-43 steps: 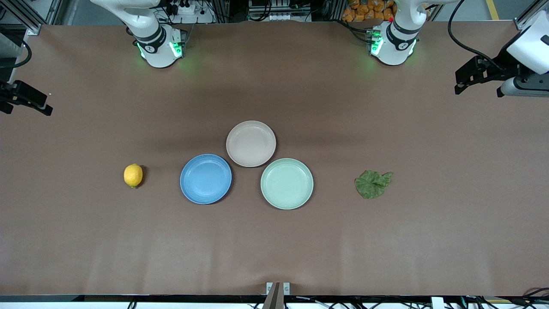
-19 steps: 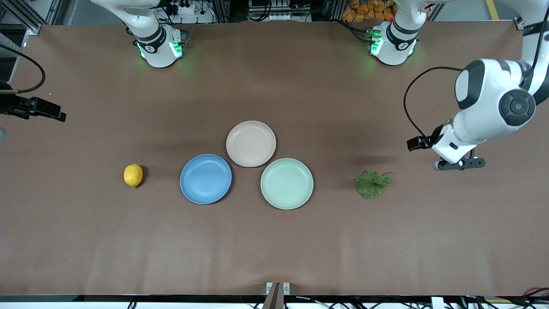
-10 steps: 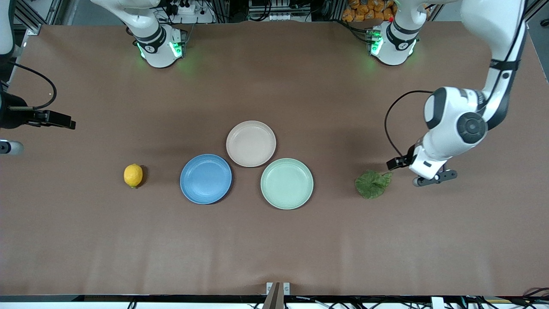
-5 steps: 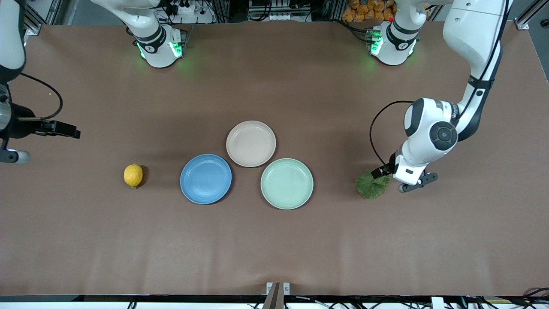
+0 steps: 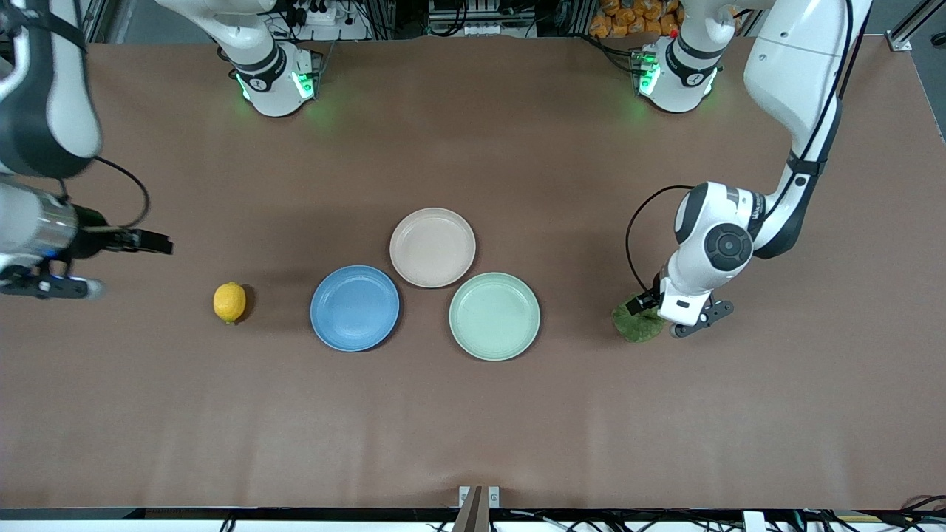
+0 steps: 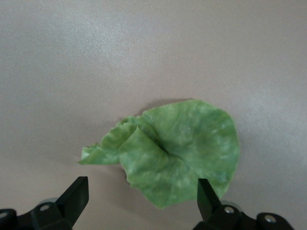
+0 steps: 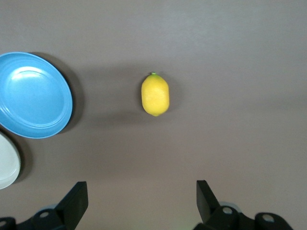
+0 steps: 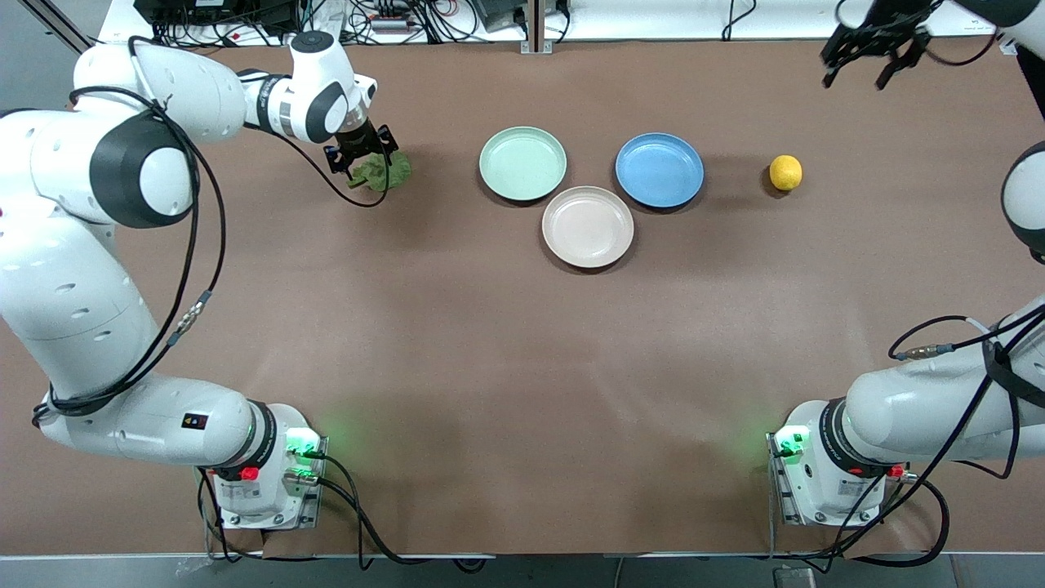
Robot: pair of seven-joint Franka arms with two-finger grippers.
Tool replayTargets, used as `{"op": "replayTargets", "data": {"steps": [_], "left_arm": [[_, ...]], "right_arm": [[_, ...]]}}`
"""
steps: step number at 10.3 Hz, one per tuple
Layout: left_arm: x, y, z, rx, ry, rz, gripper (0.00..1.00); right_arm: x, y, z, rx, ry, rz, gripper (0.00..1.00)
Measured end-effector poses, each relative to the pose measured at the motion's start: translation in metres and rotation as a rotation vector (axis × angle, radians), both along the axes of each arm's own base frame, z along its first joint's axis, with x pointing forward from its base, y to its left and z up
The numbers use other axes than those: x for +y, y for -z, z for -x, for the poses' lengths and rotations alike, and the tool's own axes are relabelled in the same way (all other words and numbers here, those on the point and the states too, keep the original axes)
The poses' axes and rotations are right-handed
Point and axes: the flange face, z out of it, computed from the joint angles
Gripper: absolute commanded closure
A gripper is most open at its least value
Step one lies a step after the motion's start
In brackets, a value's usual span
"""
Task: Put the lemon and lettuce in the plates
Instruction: 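Close the left gripper on the lettuce while the right gripper reaches the lemon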
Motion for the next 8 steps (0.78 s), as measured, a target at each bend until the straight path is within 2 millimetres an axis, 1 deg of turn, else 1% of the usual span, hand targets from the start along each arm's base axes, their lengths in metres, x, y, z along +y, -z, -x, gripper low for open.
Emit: {"op": "replayTargets", "data": {"steps": [2,3,6,8], "left_arm": [[-0.001,0.008,-0.004,0.005,-0.006,0.000,0.00],[-0.001,0.010,-0.006,0.005,-0.007,0.001,0.00],[-0.003,0.021,-0.012,0.011,-0.008,0.003,0.00],[-0.004,0.027,-0.014,0.006,-0.008,0.007,0.00]], "right_arm": [[0.002,0.047,-0.002,-0.006,-0.002,0.001,0.00],[0.002,0.063,0.000,-0.007,-0.001,0.001,0.00],[0.002,0.079,0.002,-0.025,0.000,0.002,0.00],[0.002,0.104,0.009,-0.053,0.002,0.003,0.00]]}}
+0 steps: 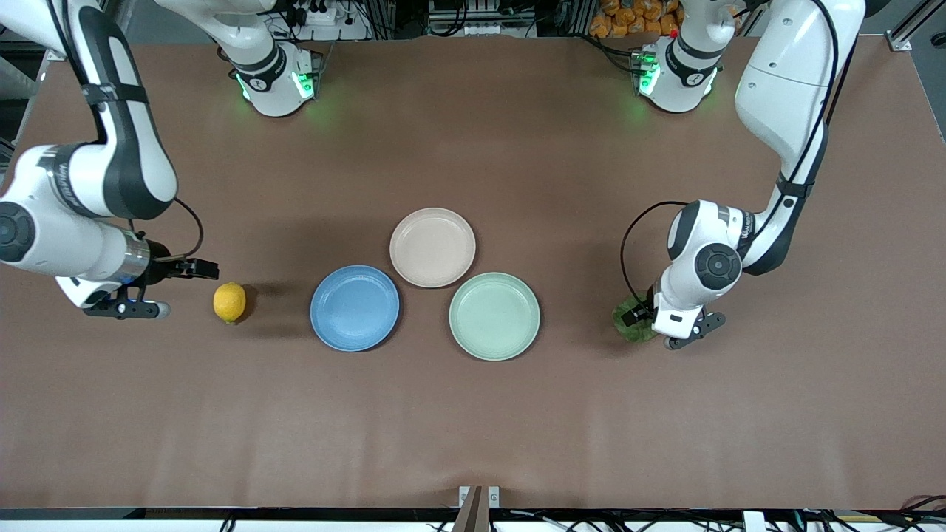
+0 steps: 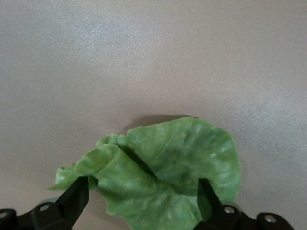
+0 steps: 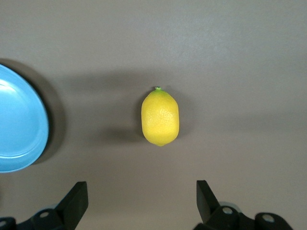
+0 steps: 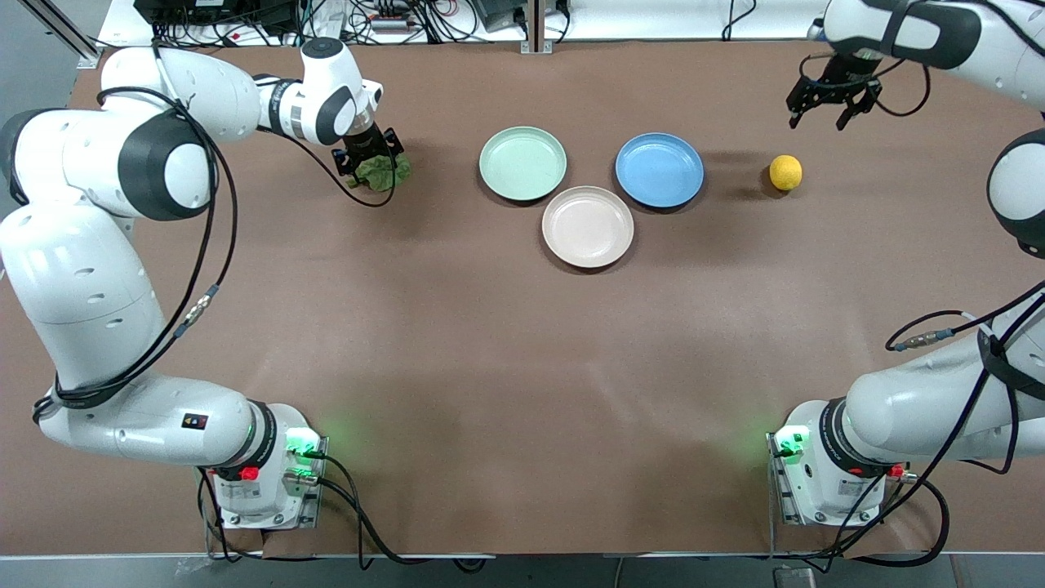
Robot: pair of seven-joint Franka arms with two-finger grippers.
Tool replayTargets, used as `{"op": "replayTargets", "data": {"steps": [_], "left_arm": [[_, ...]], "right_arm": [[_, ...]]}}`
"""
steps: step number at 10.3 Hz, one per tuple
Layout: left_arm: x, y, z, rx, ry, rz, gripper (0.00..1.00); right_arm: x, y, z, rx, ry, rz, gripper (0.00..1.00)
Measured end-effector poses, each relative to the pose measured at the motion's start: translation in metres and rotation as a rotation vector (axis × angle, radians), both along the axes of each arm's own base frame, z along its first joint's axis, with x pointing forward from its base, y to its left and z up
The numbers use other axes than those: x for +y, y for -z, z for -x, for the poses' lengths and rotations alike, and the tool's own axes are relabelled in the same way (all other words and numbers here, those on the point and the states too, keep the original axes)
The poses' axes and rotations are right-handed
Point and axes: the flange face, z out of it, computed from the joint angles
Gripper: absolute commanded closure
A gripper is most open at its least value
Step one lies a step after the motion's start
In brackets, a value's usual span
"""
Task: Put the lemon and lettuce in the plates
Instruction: 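Close the left gripper on the lettuce while the right gripper reaches the lemon, then carry the lettuce to the beige plate while the right gripper grasps the lemon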
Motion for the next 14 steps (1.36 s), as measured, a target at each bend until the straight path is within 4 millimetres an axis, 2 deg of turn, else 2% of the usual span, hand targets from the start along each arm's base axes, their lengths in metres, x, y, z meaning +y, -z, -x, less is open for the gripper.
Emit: {"op": "replayTargets", "data": {"steps": [1,2,3,4,5,8,12,14], "left_arm": [[0.000,0.002,-0.001,-0.006,0.000,0.003,0.00],[-0.001,0.004,-0.001,-0.010,0.000,0.005,0.07],[-0.001,0.005,-0.001,-0.012,0.000,0.006,0.58],[-0.001,0.006,-0.001,-0.012,-0.001,0.006,0.97],[-0.001,0.006,-0.001,-0.015,-0.004,0.007,1.00],[-0.001,-0.002,-0.005,-0.024,-0.005,0.007,1.00],[0.000,-0.006,-0.006,-0.028,-0.004,0.004,1.00],[-0.011,-0.016,-0.006,-0.033,0.011,0.008,1.00]], "right_arm": [[0.000,0.010,0.004,-0.004,0.000,0.000,0.00],[0.000,0.017,0.007,-0.010,0.001,0.001,0.00],[0.000,0.024,0.009,-0.018,0.002,0.001,0.00],[-0.001,0.033,0.010,-0.028,0.003,0.002,0.00],[-0.001,0.044,0.011,-0.041,0.005,0.003,0.00],[-0.006,0.087,0.019,-0.064,0.019,0.006,0.00],[-0.016,0.104,0.019,-0.076,0.053,0.009,0.00],[-0.016,0.112,0.019,-0.081,0.061,0.011,0.00]]}}
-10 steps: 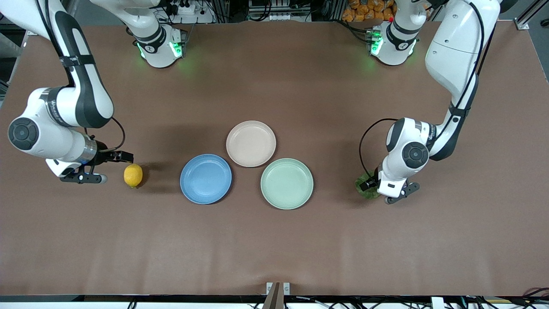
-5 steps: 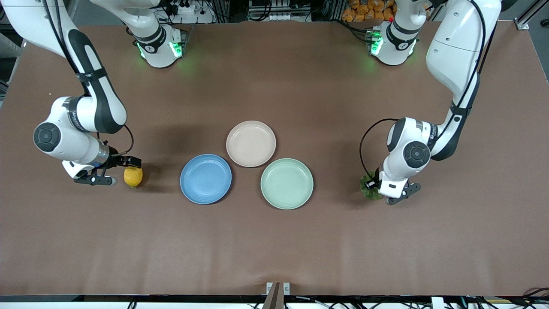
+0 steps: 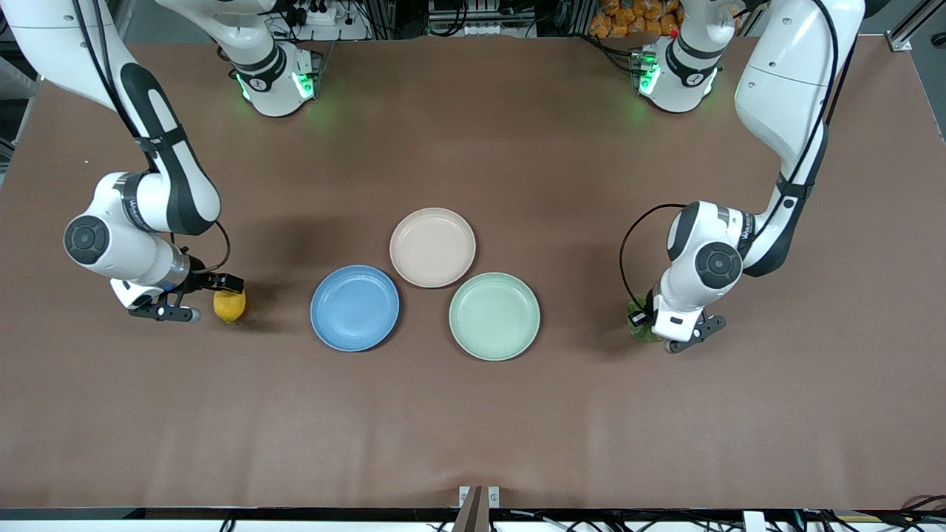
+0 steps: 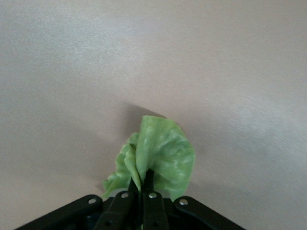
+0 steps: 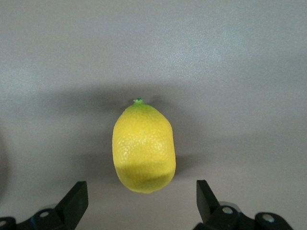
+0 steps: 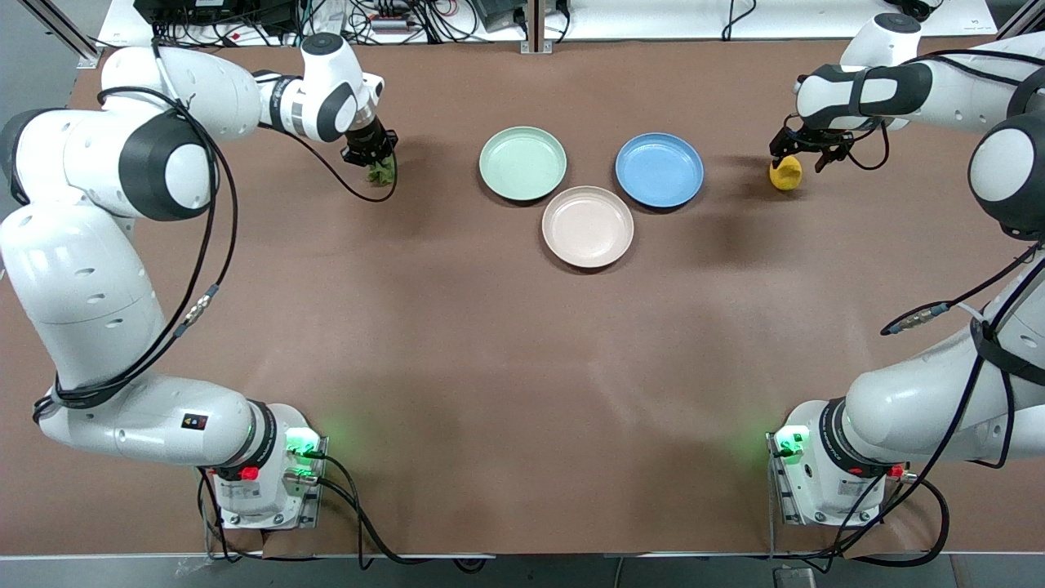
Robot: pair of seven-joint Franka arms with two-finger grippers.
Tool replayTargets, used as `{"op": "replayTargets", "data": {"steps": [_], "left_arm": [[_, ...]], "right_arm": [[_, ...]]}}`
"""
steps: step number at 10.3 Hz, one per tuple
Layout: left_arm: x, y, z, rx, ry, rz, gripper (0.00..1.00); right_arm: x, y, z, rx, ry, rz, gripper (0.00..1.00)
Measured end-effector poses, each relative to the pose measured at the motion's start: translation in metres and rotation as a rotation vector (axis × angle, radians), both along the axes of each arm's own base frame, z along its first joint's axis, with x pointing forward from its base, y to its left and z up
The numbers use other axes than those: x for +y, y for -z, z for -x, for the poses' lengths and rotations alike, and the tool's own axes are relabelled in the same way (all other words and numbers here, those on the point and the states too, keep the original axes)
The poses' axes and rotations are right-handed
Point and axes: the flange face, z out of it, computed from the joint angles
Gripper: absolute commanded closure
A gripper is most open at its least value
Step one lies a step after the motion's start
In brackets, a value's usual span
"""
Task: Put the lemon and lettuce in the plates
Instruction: 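Carry the lettuce to the beige plate while the right gripper grasps the lemon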
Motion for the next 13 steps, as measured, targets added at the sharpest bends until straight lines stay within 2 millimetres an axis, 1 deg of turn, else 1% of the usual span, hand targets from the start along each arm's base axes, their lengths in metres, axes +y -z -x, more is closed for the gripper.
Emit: {"op": "replayTargets", "data": {"steps": [1,3,5,7,9,10,11,12,13], "left_arm": [[-0.010,-0.010,0.002,0.001,0.013,-0.002,1.00],[-0.032,-0.037,0.007,0.002,0.017,-0.009,1.00],[-0.060,-0.063,0.016,-0.009,0.008,0.001,1.00],[-0.104,-0.085,0.033,-0.019,-0.029,0.037,1.00],[-0.154,-0.104,0.052,-0.027,-0.082,0.086,1.00],[-0.178,-0.110,0.065,-0.020,-0.105,0.109,1.00],[-0.201,-0.116,0.079,-0.012,-0.128,0.129,1.00],[-0.223,-0.124,0.090,-0.010,-0.151,0.150,1.00],[-0.242,-0.133,0.099,-0.015,-0.170,0.168,1.00]], "right_arm": [[0.000,0.007,-0.001,-0.009,0.001,0.001,0.00],[0.000,0.025,0.000,-0.009,0.003,0.001,0.00],[0.001,0.032,0.000,-0.010,0.004,0.001,0.00],[0.002,0.037,-0.002,-0.023,0.002,0.002,0.00],[0.003,0.045,-0.001,-0.019,0.002,0.001,0.01],[0.003,0.047,0.000,-0.017,0.002,0.001,0.17],[0.003,0.047,0.000,-0.017,0.001,0.001,0.37],[0.004,0.047,-0.001,-0.017,0.000,0.000,0.52],[0.004,0.047,-0.001,-0.017,0.001,0.000,0.59]]}}
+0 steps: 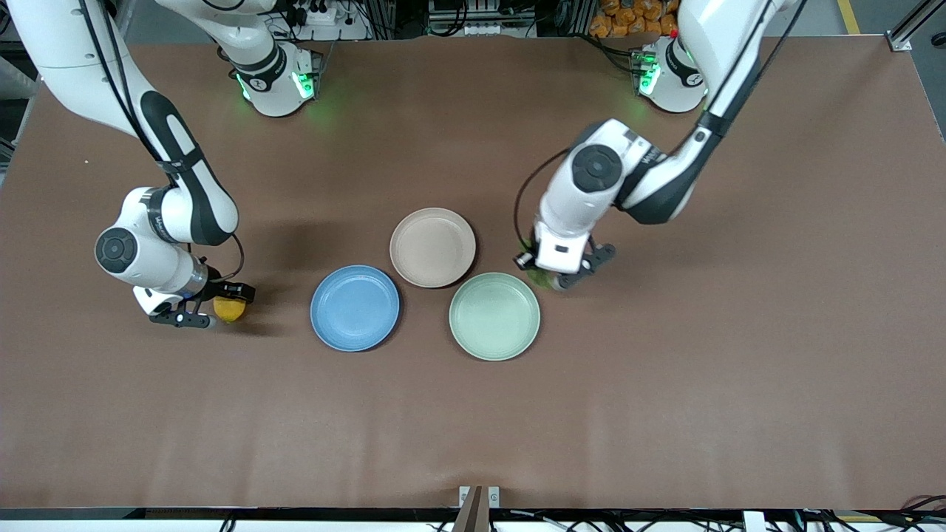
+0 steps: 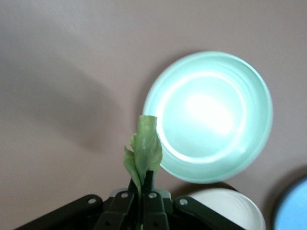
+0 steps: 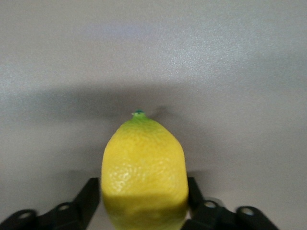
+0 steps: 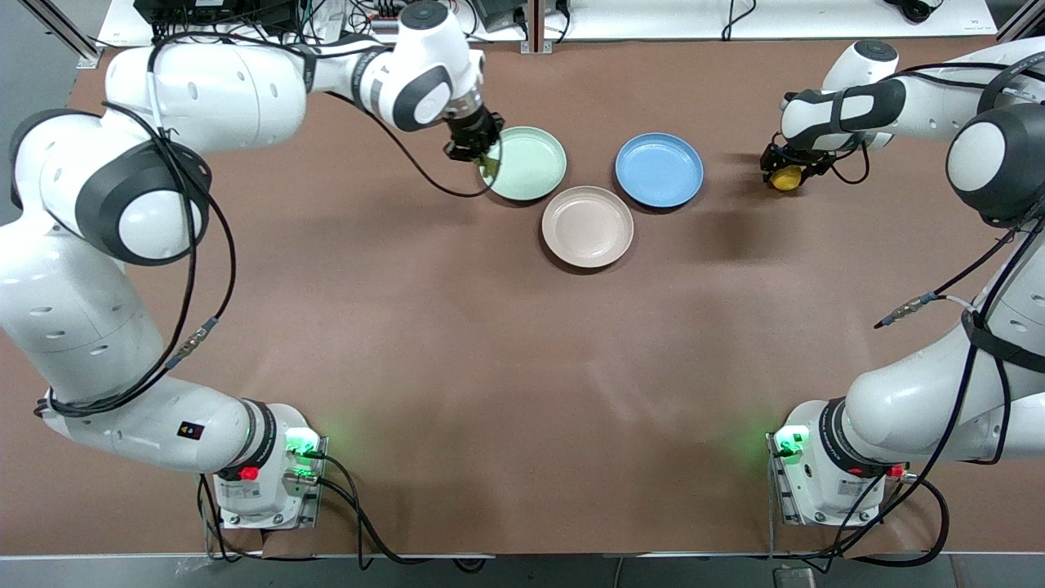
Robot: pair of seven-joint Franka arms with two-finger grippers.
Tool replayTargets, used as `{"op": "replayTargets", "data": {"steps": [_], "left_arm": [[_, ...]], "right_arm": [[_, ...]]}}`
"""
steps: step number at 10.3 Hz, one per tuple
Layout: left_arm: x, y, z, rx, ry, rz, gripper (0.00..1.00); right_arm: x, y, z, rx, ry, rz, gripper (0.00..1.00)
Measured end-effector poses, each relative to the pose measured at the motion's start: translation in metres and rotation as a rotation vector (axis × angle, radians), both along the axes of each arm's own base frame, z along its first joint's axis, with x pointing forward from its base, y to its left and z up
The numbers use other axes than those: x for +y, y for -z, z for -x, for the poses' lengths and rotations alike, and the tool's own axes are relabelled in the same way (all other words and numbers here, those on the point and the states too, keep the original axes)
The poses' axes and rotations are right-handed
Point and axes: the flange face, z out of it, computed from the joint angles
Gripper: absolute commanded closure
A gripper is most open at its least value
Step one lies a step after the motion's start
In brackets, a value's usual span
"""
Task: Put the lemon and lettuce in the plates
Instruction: 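Carry the lettuce to the beige plate while the right gripper grasps the lemon, then release the lettuce onto the beige plate while the right gripper lifts the lemon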
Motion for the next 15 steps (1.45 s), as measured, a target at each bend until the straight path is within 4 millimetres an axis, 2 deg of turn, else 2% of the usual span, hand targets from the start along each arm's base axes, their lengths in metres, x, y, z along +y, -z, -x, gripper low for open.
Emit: {"op": "replayTargets", "data": {"steps": [1,5,7,10,11,12,13,15], "left_arm": [[-0.021,-0.007,0.011,-0.002,-0.011,0.013,1.00],[-0.094,0.011,0.068,0.039,0.021,0.023,1.00],[-0.119,0.013,0.080,0.046,0.029,0.040,1.00],[-0.141,0.038,0.084,0.045,0.046,0.031,1.00],[-0.149,0.043,0.086,0.032,0.045,0.024,0.96],[-0.157,0.046,0.089,0.022,0.043,0.017,0.21],[-0.162,0.048,0.092,0.010,0.046,0.009,0.00],[-0.166,0.050,0.096,-0.056,0.106,-0.033,0.00]], "right_arm": [[-0.001,-0.001,0.000,-0.001,0.002,0.000,0.68],[-0.001,-0.001,0.000,-0.001,0.012,-0.004,0.69],[0.000,-0.001,-0.001,0.002,0.023,-0.012,0.69],[0.003,-0.013,-0.011,0.042,0.038,-0.036,0.69],[0.004,-0.018,-0.015,0.047,0.040,-0.042,0.69],[0.005,-0.021,-0.017,0.048,0.039,-0.045,0.69],[0.007,-0.023,-0.018,0.050,0.040,-0.048,0.69],[0.023,-0.029,-0.023,0.069,0.063,-0.065,0.69]]}}
